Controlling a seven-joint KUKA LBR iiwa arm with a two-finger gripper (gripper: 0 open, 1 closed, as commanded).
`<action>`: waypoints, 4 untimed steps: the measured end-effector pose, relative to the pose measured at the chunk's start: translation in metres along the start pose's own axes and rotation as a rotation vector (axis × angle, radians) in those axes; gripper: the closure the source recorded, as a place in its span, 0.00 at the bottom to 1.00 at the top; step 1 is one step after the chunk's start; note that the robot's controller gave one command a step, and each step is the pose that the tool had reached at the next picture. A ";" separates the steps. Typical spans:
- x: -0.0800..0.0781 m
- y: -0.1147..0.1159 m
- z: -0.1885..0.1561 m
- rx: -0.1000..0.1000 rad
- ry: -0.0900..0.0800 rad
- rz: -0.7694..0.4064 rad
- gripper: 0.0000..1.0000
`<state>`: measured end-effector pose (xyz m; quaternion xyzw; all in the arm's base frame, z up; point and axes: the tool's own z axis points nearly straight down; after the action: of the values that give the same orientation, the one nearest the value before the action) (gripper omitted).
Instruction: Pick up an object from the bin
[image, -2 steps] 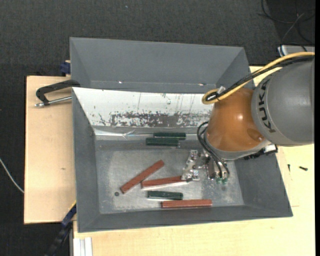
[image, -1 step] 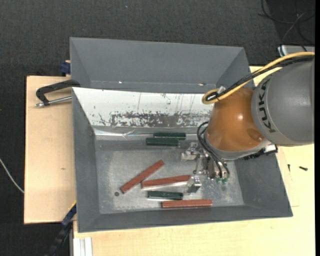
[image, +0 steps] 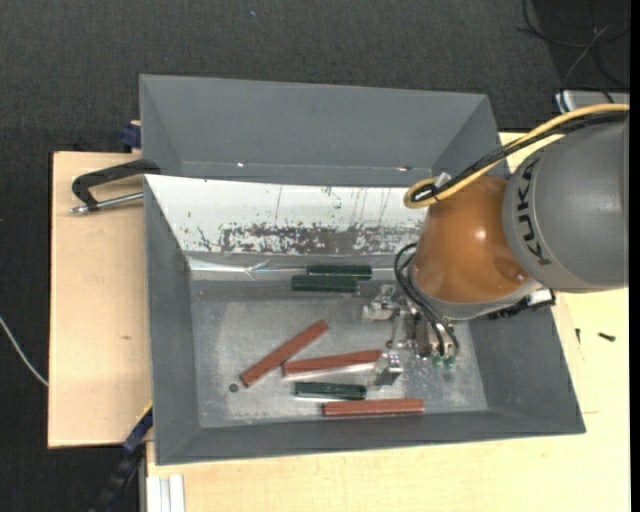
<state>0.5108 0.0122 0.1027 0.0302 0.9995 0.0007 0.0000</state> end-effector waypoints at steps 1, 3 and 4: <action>-0.008 0.013 0.021 0.011 0.004 0.002 1.00; 0.007 0.032 -0.116 0.000 -0.005 0.022 1.00; 0.008 0.032 -0.116 0.000 -0.005 0.022 1.00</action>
Offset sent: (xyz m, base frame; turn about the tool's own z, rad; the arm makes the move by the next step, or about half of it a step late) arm 0.0000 0.0000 0.0000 0.0000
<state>0.5051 0.0441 0.2186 0.0413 0.9991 0.0007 0.0023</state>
